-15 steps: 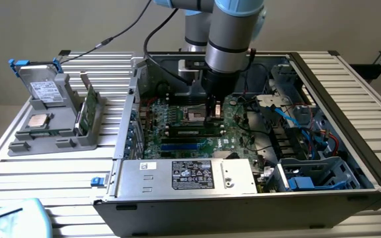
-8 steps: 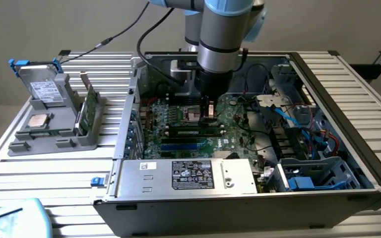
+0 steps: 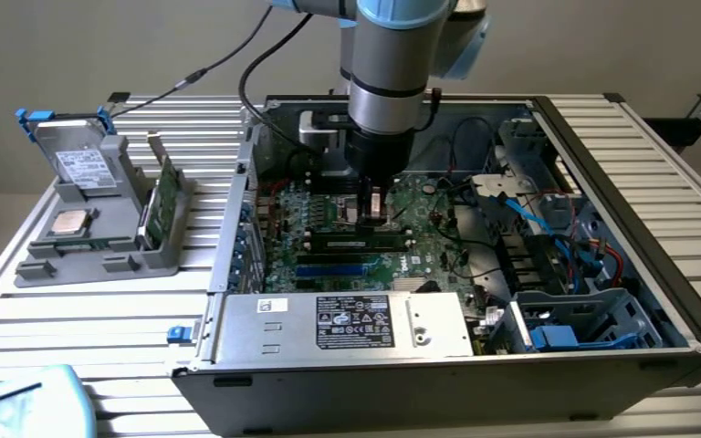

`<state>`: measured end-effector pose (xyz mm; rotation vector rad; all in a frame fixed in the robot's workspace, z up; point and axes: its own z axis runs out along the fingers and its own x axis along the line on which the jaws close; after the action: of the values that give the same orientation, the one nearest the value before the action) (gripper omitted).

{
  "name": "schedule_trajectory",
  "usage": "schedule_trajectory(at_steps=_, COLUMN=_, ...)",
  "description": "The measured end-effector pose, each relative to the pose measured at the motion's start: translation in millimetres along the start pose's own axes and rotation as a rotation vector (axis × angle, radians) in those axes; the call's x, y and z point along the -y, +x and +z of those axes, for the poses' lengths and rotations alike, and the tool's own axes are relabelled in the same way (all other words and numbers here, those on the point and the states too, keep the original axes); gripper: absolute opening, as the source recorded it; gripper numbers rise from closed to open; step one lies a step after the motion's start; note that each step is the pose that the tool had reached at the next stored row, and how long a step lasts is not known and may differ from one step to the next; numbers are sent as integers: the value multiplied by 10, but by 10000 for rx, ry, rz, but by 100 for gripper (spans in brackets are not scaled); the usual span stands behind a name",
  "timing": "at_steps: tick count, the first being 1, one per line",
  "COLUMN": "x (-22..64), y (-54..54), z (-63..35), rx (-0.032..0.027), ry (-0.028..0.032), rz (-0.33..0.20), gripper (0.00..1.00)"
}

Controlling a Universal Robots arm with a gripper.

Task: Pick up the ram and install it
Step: 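Press down the ram until it locks into place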

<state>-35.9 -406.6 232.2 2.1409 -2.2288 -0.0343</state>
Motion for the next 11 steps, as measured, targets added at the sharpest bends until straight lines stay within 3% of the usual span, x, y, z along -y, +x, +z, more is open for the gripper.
schedule_trajectory(at_steps=6, x=-127, y=5, z=7, rx=-6, ry=83, rz=2, gripper=13)
schedule_trajectory(at_steps=11, x=-137, y=5, z=41, rx=-8, ry=125, rz=4, gripper=13)
